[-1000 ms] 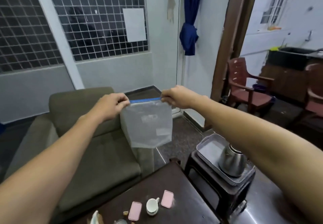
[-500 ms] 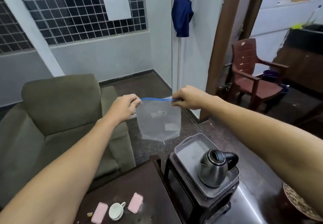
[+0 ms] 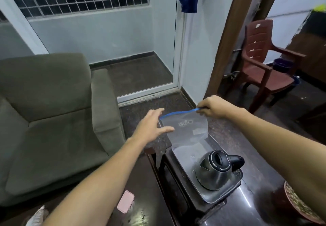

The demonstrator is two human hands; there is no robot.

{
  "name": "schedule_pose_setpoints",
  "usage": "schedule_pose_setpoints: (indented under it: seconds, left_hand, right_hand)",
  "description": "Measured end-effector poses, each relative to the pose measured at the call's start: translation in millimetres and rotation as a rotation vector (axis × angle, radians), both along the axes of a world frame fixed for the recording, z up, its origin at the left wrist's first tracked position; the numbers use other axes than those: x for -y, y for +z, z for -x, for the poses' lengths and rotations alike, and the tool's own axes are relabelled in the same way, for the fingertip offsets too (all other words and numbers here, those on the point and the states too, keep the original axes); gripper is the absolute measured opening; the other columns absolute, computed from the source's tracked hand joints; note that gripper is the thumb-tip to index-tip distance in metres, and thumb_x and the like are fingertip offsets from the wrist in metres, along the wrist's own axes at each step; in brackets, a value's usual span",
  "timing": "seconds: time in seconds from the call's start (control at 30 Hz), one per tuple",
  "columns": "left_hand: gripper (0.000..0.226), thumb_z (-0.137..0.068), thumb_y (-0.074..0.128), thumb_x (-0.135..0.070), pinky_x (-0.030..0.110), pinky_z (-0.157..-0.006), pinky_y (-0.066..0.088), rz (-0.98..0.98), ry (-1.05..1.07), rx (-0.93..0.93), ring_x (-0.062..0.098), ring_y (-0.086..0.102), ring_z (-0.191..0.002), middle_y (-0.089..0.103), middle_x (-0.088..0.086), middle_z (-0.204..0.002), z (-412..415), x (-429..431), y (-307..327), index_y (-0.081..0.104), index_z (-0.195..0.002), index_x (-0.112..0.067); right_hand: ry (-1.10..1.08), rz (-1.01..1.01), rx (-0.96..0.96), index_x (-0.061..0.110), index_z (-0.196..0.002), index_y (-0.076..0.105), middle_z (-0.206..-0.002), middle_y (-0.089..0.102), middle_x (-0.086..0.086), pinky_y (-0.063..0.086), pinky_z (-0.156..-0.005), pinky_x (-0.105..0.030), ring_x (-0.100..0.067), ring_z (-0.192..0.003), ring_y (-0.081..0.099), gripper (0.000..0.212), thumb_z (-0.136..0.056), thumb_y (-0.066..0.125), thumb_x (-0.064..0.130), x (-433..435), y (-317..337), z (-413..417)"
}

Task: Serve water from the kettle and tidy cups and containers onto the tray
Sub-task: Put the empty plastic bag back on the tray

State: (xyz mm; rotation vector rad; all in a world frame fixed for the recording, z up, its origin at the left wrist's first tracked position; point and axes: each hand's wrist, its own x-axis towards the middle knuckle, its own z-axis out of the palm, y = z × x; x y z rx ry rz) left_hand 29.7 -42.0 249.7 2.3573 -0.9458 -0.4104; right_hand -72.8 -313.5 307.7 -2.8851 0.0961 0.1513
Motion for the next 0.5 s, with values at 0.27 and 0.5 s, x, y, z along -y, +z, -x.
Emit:
schedule_pose_setpoints:
  seconds: [0.27, 0.5]
  left_hand:
    - [0.040, -0.097, 0.062, -0.031, 0.043, -0.076, 0.047, -0.071, 0.097, 0.030, 0.040, 0.064, -0.094, 0.070, 0.013, -0.090, 4.4, 61.1, -79.5, 0.037, -0.068, -0.022]
    - [0.015, -0.098, 0.061, -0.031, 0.045, -0.081, 0.052, -0.067, 0.157, -0.027, 0.040, 0.065, -0.099, 0.073, 0.013, -0.094, -6.2, 93.6, -130.5, 0.065, -0.089, -0.018]
  right_hand:
    - [0.005, 0.012, -0.042, 0.020, -0.090, 0.074, -0.075, 0.071, 0.002, 0.053, -0.073, -0.036, -0.029, -0.079, 0.067, 0.012, -0.094, 0.069, 0.030, 33.9, -83.4, -23.1]
    - [0.000, 0.070, -0.159, 0.024, -0.095, 0.073, -0.088, 0.071, -0.001, 0.055, -0.078, -0.044, -0.029, -0.088, 0.065, 0.015, -0.095, 0.066, 0.037, 69.4, -142.9, -41.4]
